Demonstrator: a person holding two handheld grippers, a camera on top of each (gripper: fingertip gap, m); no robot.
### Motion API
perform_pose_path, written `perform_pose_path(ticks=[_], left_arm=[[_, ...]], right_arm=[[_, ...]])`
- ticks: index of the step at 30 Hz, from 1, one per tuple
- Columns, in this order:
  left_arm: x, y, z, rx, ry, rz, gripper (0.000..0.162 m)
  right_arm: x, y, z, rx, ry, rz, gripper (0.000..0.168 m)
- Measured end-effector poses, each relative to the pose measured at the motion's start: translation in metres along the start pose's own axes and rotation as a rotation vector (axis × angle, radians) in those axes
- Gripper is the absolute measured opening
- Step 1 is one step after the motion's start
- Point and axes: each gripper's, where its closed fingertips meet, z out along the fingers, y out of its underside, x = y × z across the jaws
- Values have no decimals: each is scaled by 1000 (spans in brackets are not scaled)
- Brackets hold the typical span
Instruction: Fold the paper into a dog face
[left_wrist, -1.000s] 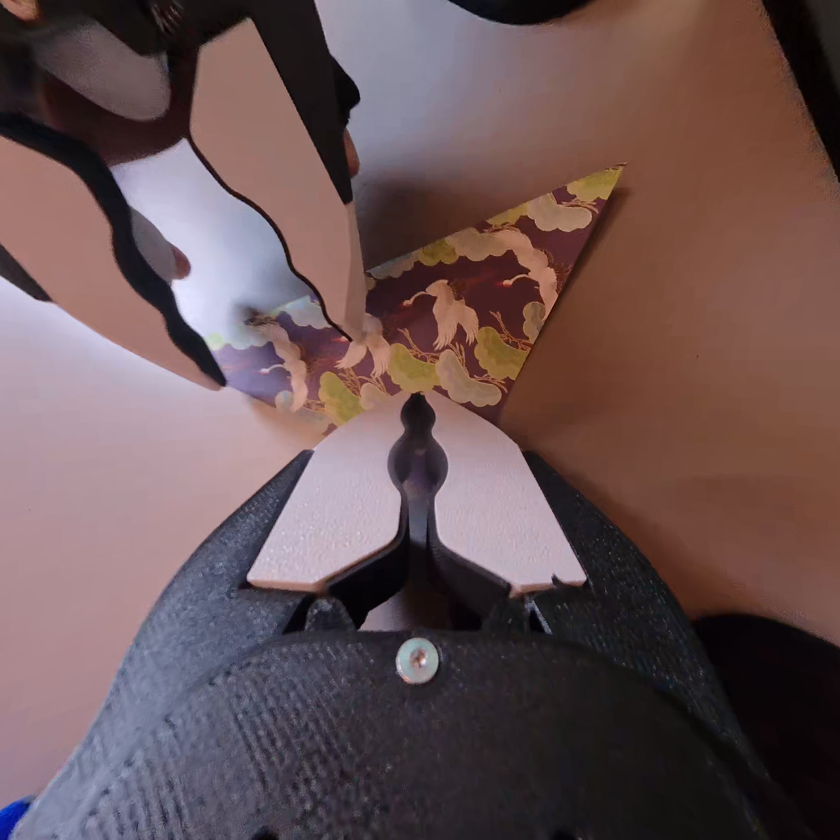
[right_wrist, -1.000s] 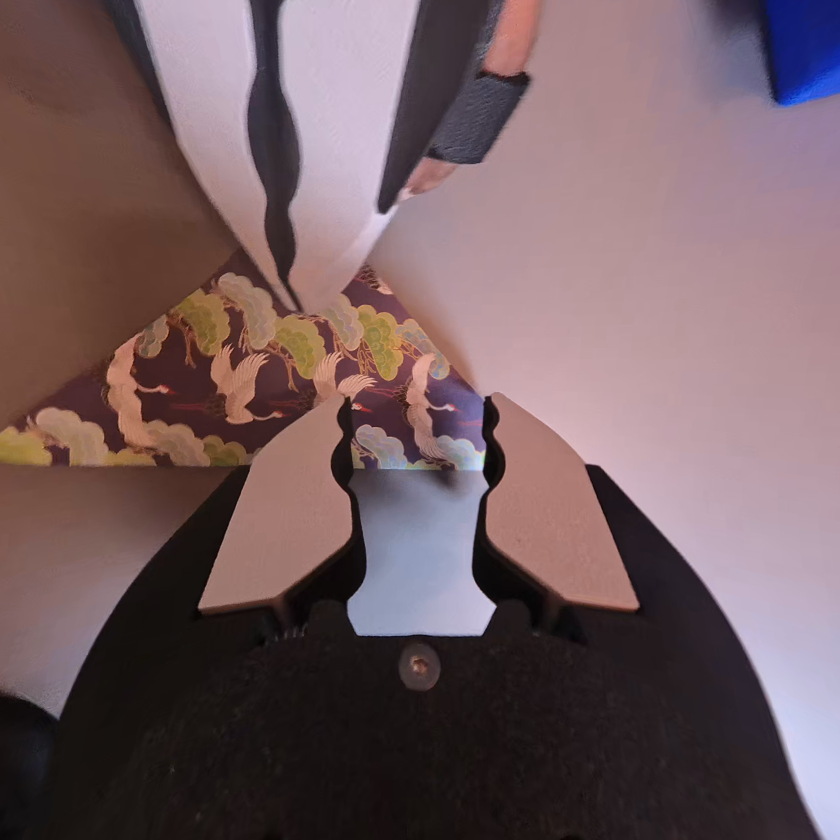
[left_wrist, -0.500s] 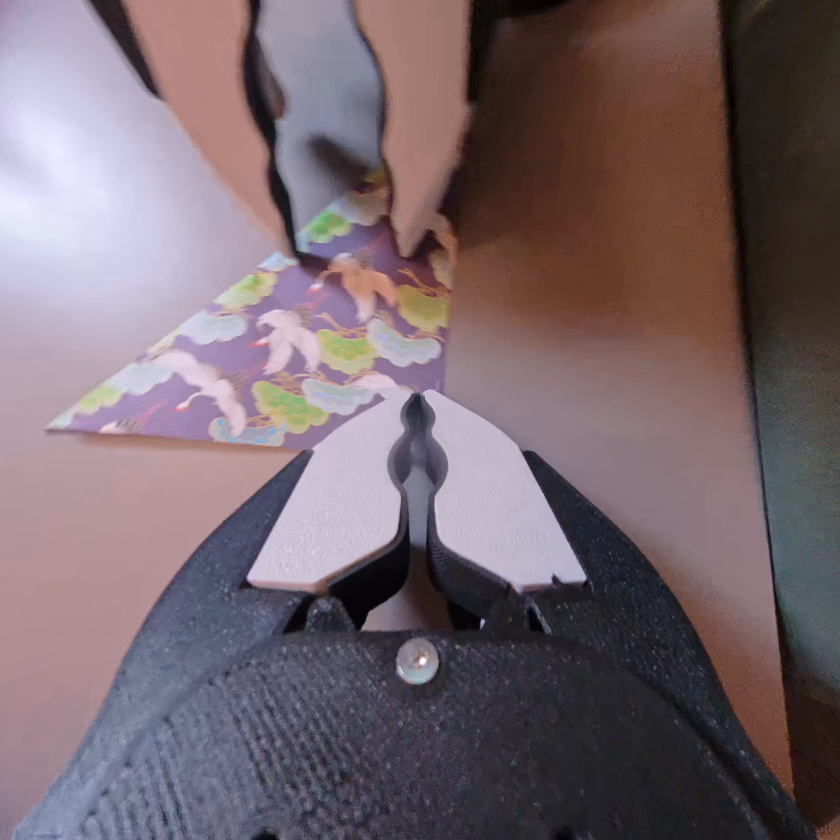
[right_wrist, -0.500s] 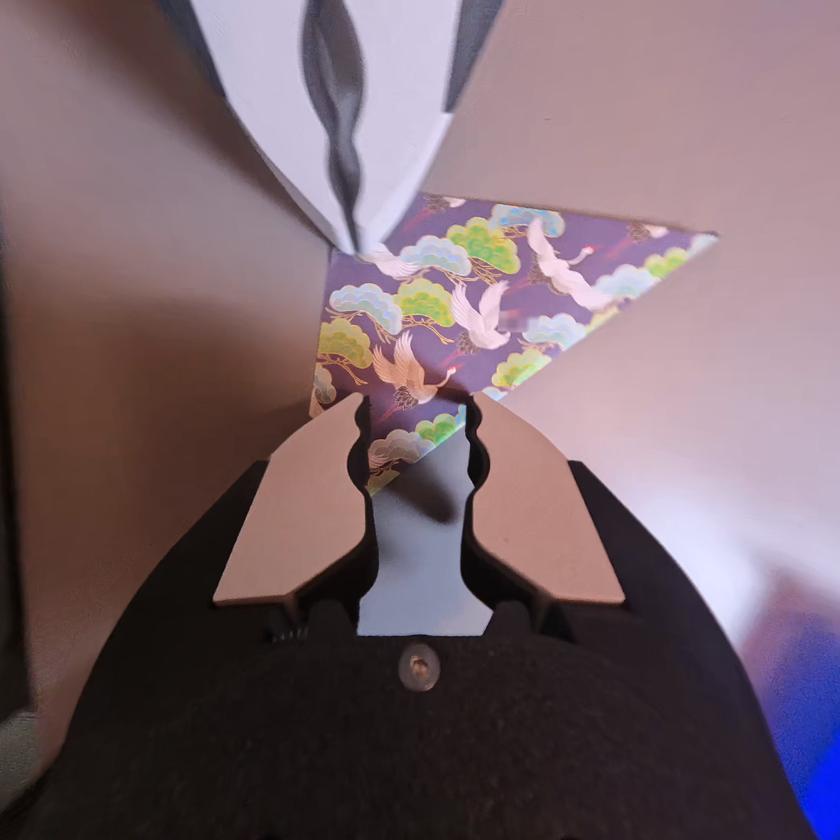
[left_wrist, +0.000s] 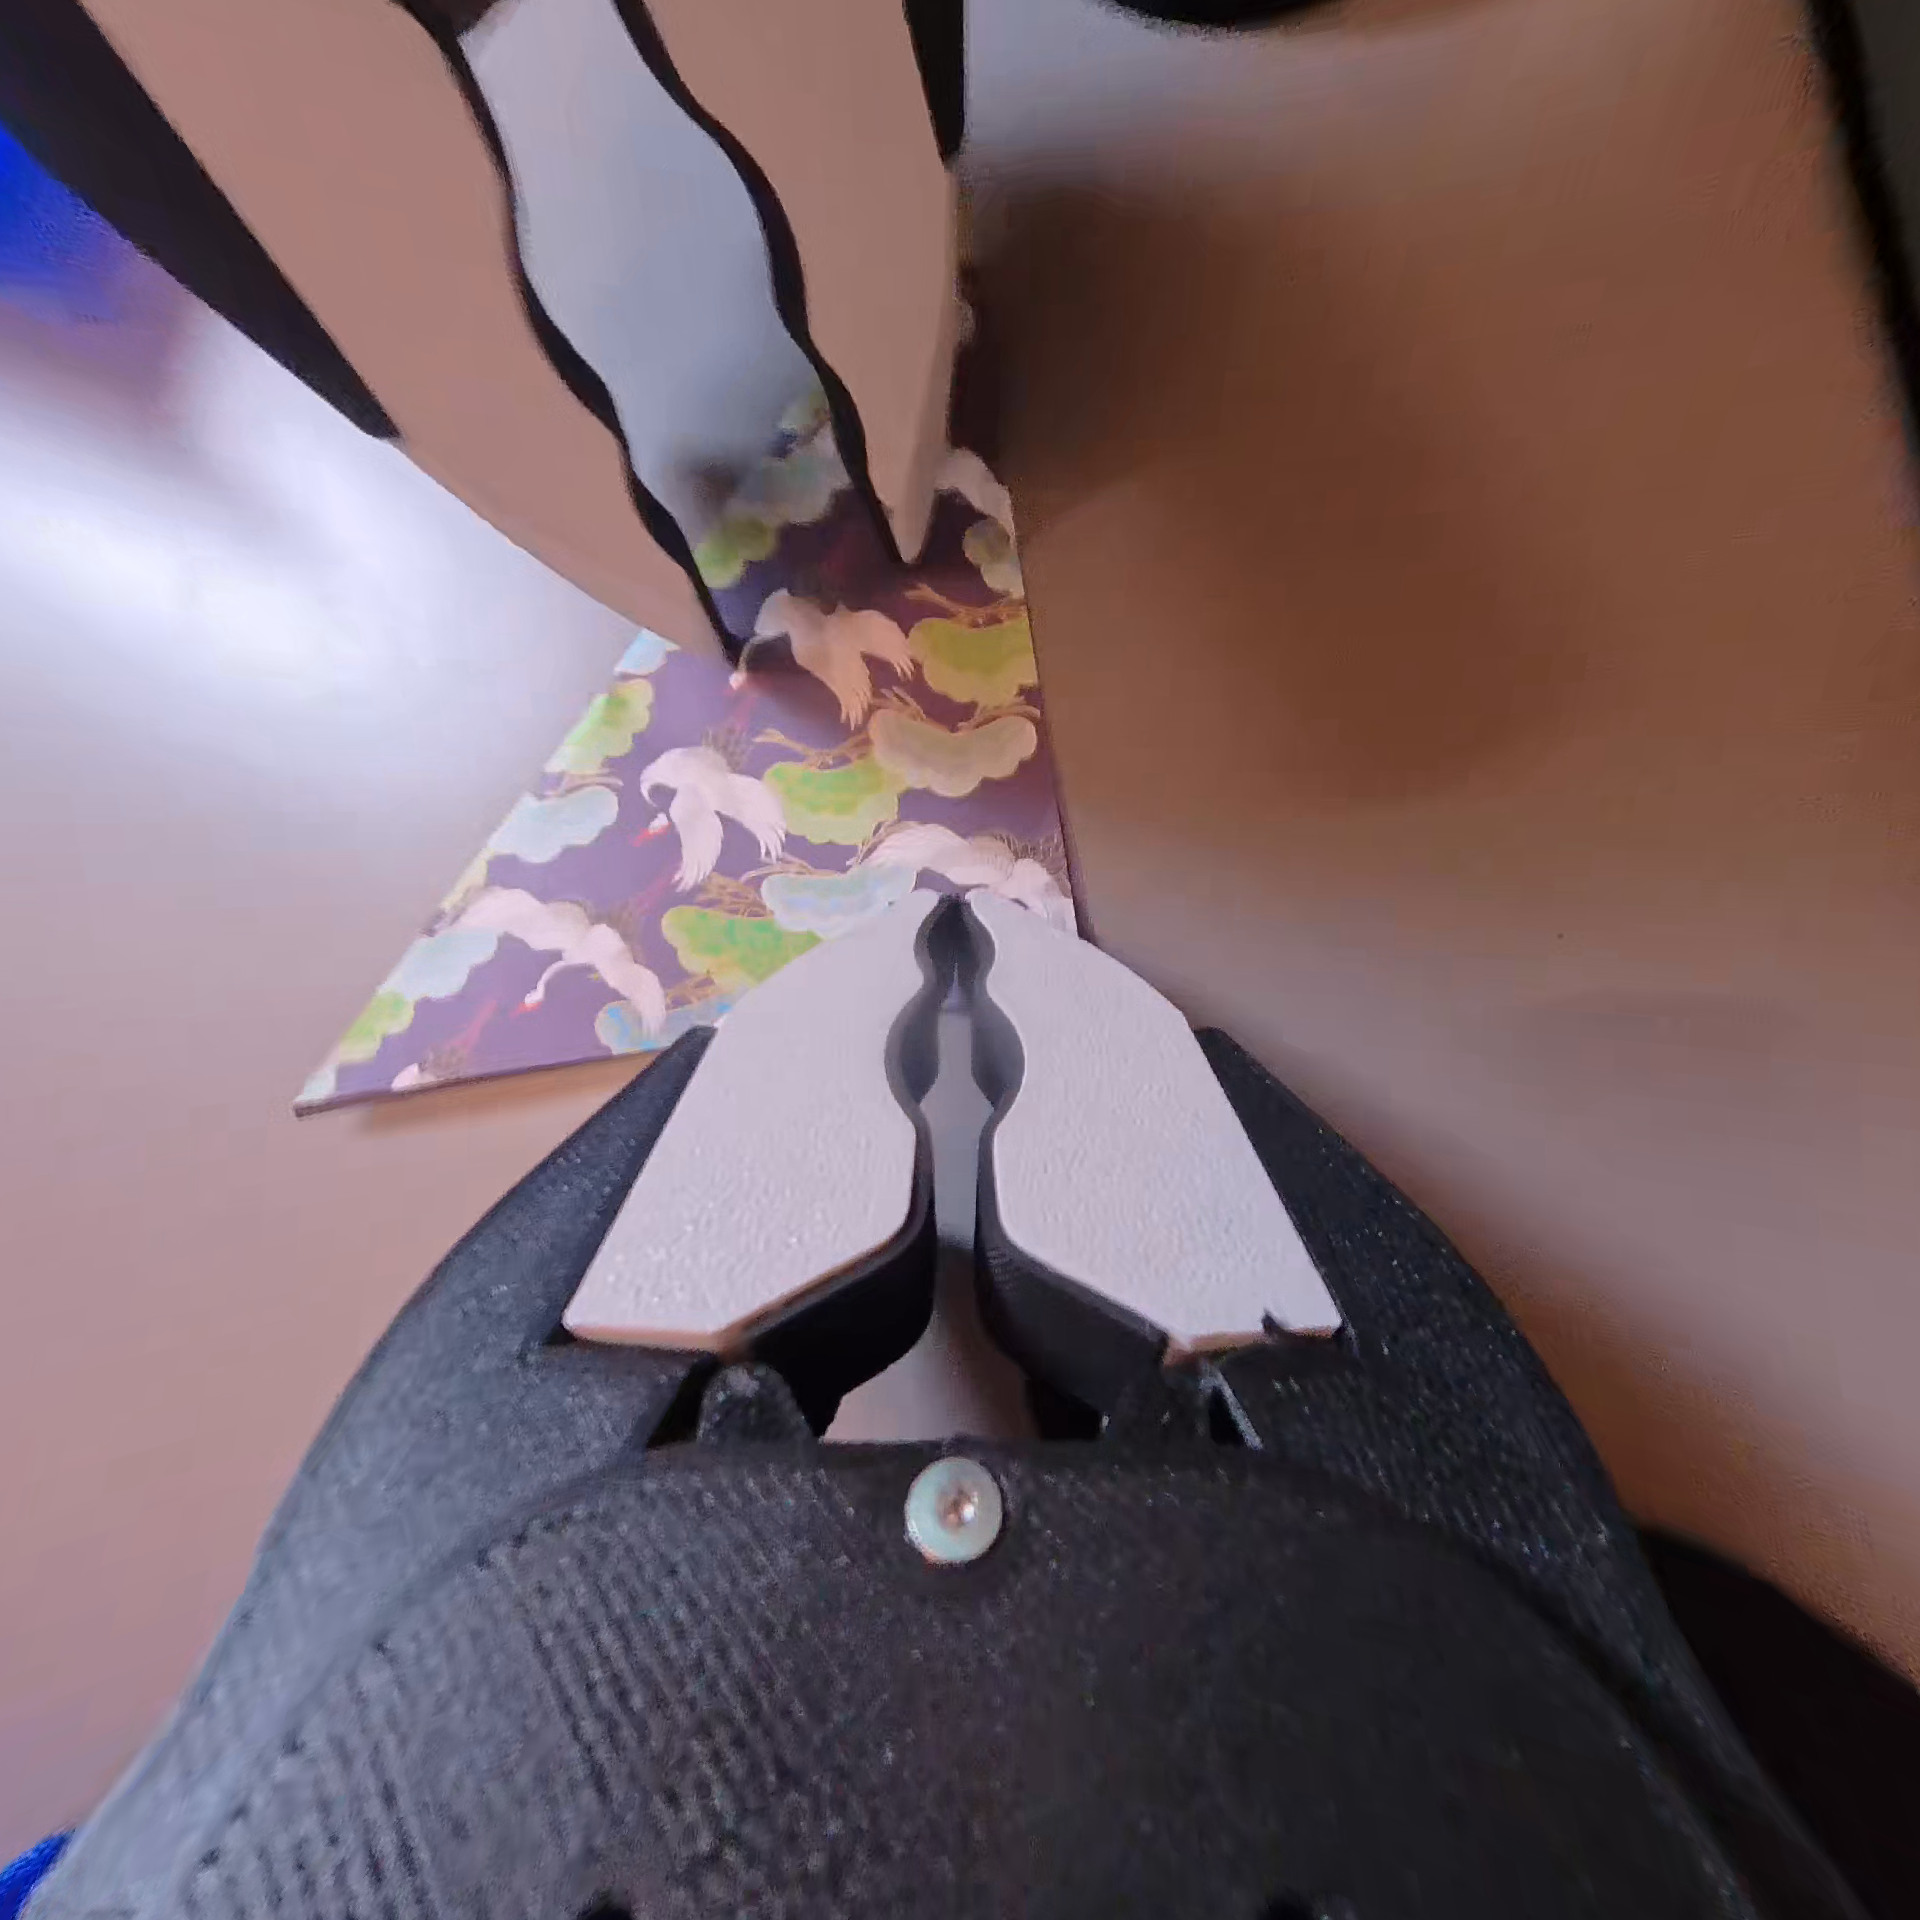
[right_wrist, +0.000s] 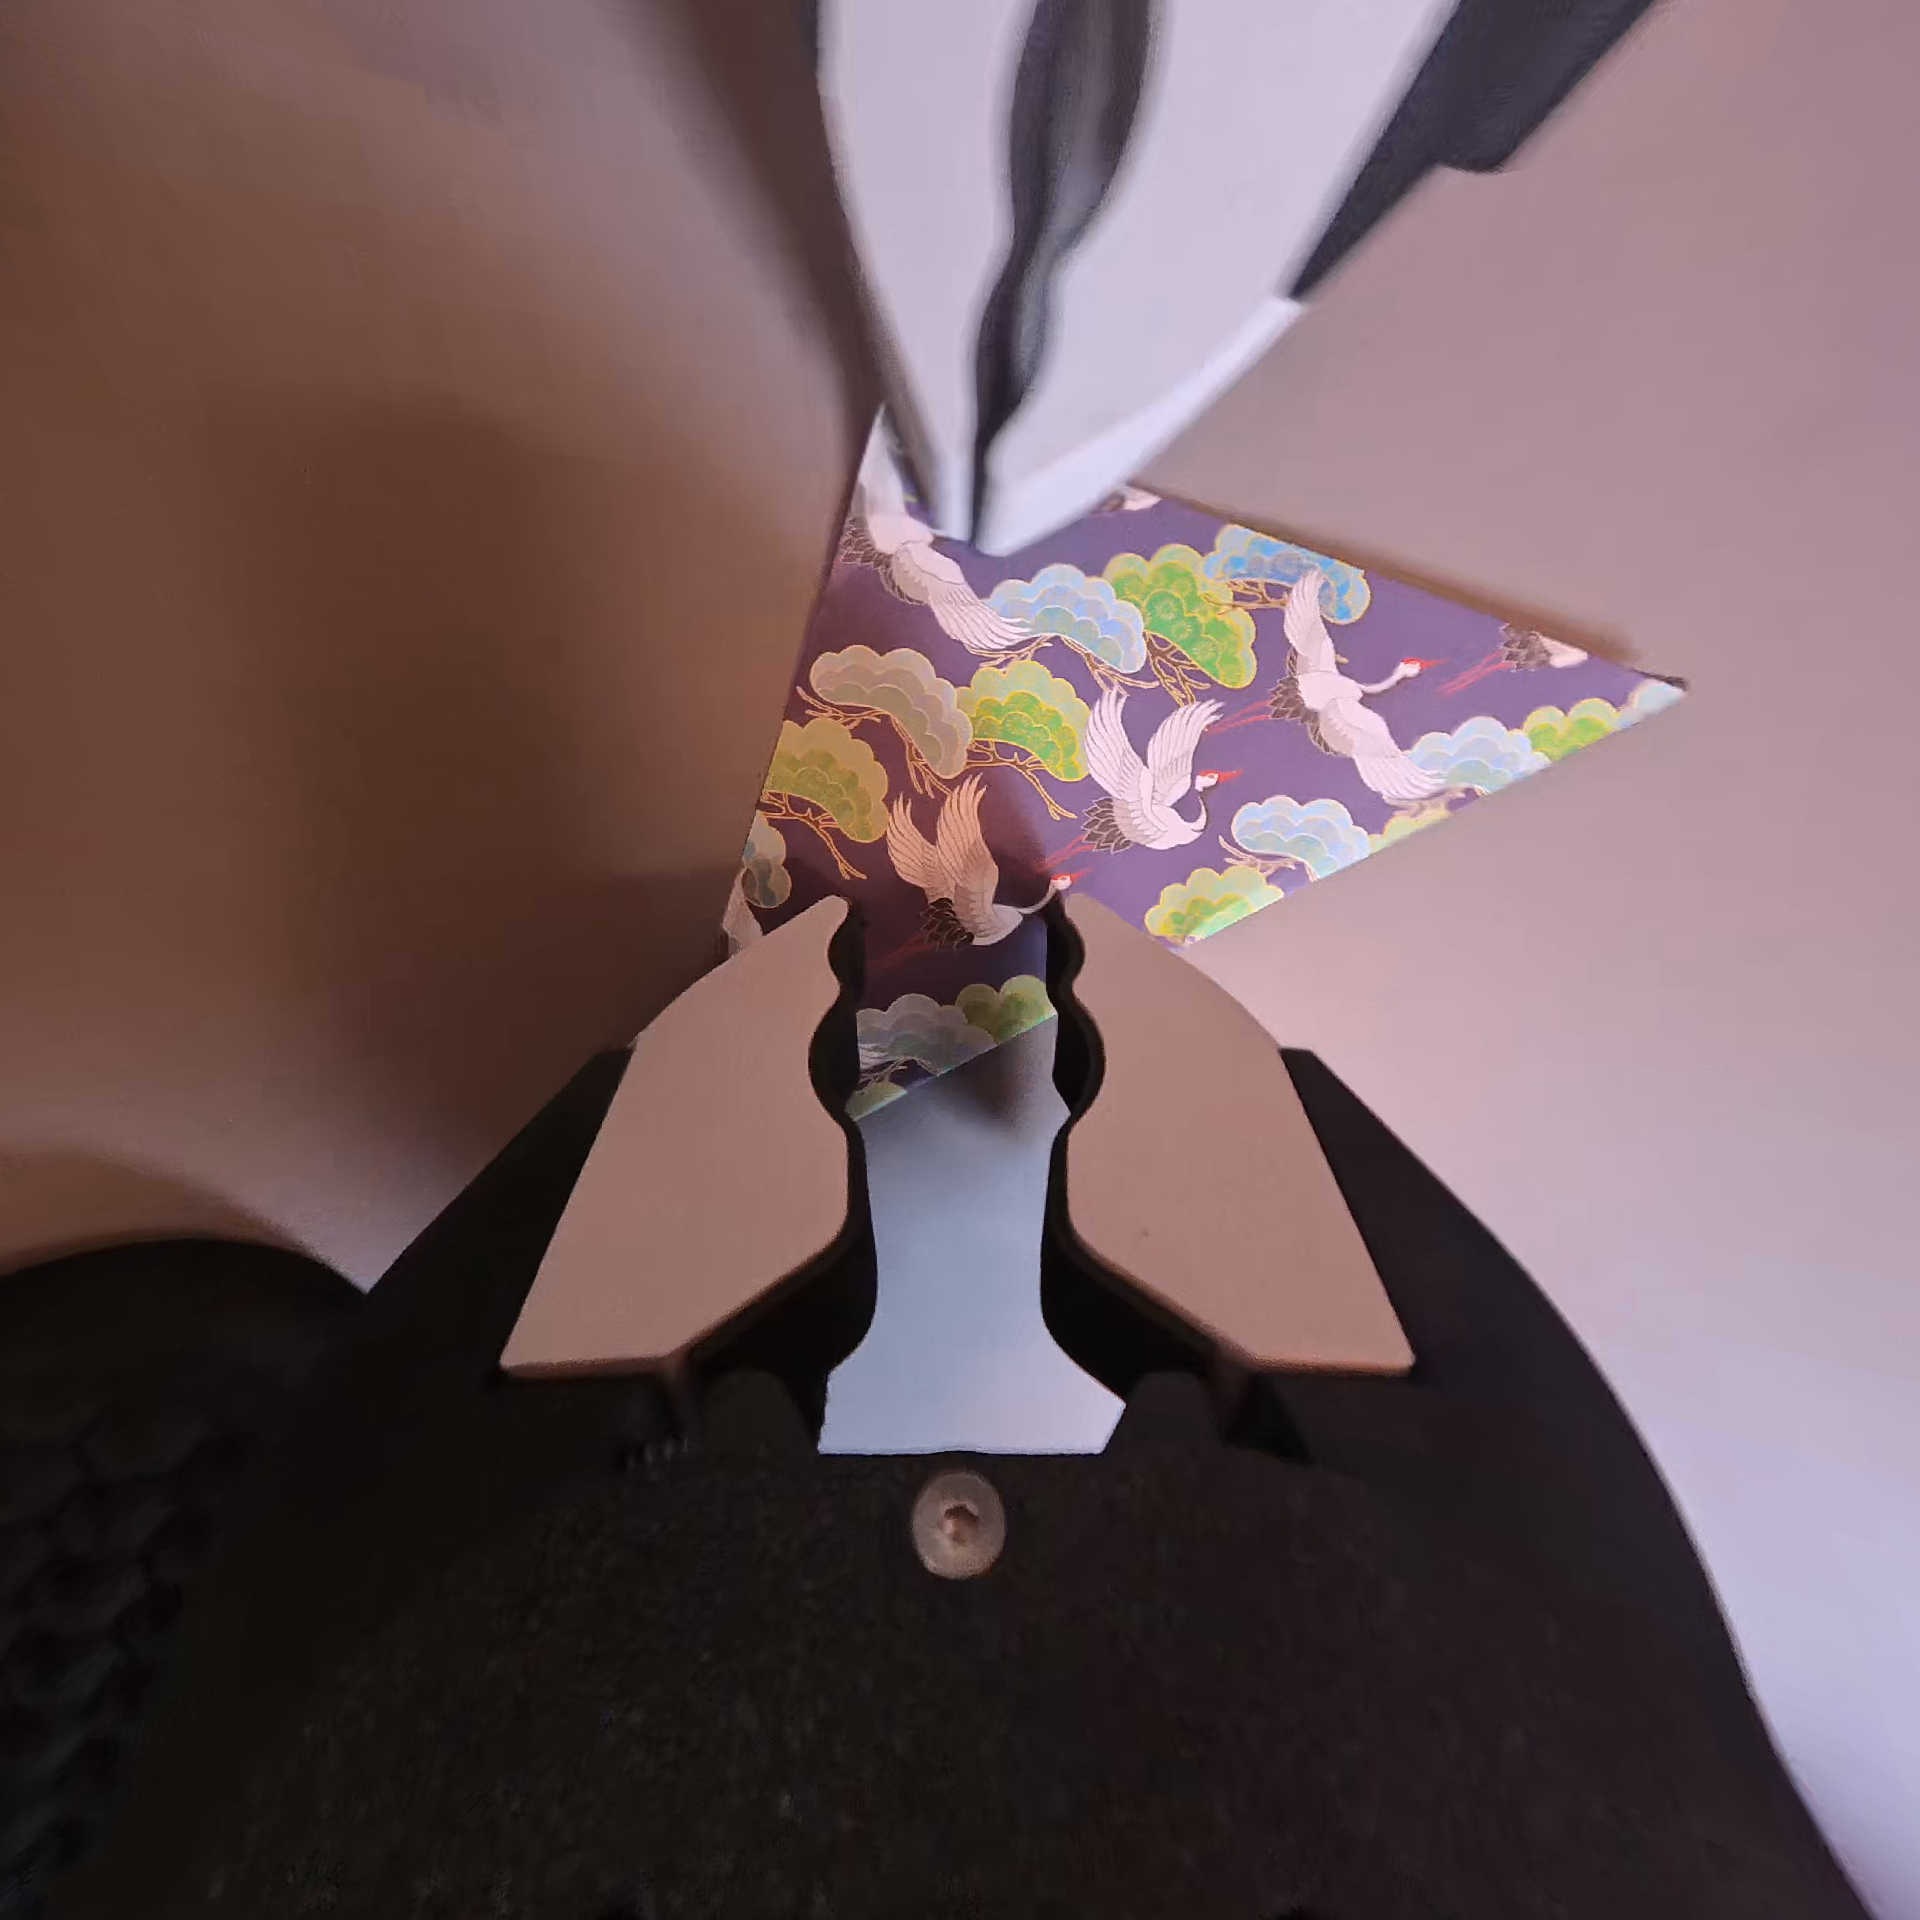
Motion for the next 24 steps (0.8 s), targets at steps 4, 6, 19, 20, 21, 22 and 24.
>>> perform_pose_path(ticks=[4,6,19,20,21,22,24], left_arm=[[3,-5,3,-7,-49,-24,0],[5,-7,4,-14,-59,-39,0],[16,-26,12,-15,-98,-79,0],[11,-29,9,11,-102,-98,0],[5,-31,6,36,-109,-116,0],[-2,-33,3,57,-123,-127,0],[-14,-32,4,55,-142,-124,0]], right_arm=[[21,9,-5,3,132,94,33],[29,12,-8,-5,213,139,33],[2,-9,6,89,91,266,43],[2,-10,6,97,81,248,43],[2,-10,6,100,71,231,42],[2,-11,6,100,64,213,42],[1,-12,7,96,50,180,41]])
